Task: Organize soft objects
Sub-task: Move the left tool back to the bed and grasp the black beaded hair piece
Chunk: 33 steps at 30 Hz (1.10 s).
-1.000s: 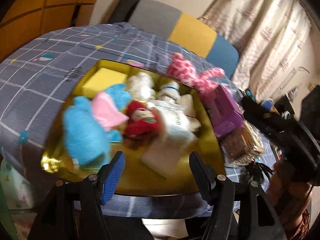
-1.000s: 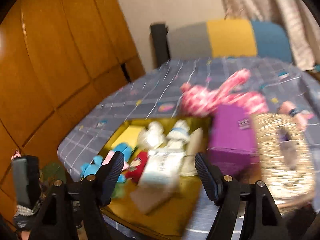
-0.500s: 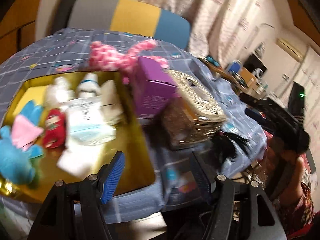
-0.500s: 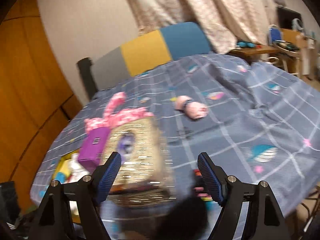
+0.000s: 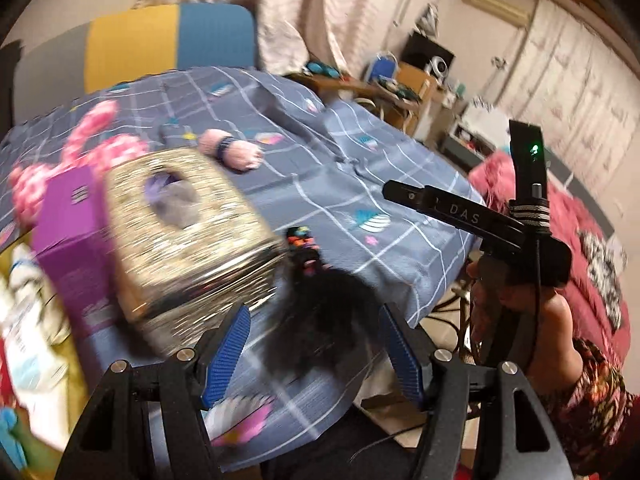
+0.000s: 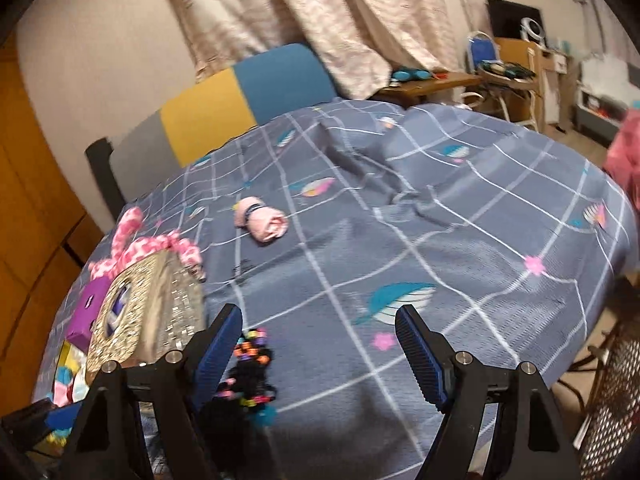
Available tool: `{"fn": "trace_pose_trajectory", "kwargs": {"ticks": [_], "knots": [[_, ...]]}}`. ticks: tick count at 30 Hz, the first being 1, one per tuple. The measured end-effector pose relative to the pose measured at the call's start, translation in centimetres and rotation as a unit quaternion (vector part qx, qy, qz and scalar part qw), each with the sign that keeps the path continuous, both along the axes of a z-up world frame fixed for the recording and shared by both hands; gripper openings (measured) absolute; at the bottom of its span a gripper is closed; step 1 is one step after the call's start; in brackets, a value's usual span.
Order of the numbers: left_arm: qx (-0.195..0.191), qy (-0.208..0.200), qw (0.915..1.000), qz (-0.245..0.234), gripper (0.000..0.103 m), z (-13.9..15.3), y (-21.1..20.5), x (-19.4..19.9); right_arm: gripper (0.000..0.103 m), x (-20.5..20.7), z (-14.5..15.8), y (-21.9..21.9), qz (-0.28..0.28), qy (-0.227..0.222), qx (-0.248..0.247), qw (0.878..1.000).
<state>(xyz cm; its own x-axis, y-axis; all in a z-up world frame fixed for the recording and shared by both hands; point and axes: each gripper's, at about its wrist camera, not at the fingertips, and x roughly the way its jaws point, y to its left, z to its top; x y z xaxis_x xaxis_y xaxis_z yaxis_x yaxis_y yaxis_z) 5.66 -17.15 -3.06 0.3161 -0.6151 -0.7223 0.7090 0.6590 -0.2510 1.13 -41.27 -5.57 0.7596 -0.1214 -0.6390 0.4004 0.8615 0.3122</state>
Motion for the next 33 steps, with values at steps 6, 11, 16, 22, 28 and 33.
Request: {"fn": "trace_pose_trajectory", "kwargs": {"ticks": [6,11,16,22,28,33], "knots": [[0.042,-0.020,0.9983,-0.036,0.067,-0.4,-6.6,0.2,0.080,-1.4,-0.6,-2.6,-0.036,0.003,0.013,0.999],[0.070,-0.013,0.9969,-0.034,0.067,-1.6,-9.7,1.0,0.080,-2.3,-1.1,-3.9,-0.049,0.003,0.028,0.998],[0.104,-0.021,0.9937,-0.036,0.067,-2.8,-11.3,1.6,0.080,-2.8,-2.0,-4.7,-0.056,0.006,0.044,0.997],[0.149,-0.041,0.9872,-0.039,0.063,-4.5,-13.4,1.9,0.080,-3.2,-2.3,-5.1,-0.060,0.003,0.055,0.997],[0.167,-0.047,0.9836,-0.050,0.061,-5.5,-15.0,1.6,0.080,-3.6,-2.6,-5.5,-0.067,0.001,0.063,0.996],[0.189,-0.056,0.9792,-0.046,0.057,-6.7,-15.6,1.7,0.080,-4.0,-3.0,-5.8,-0.071,0.001,0.070,0.995]]}}
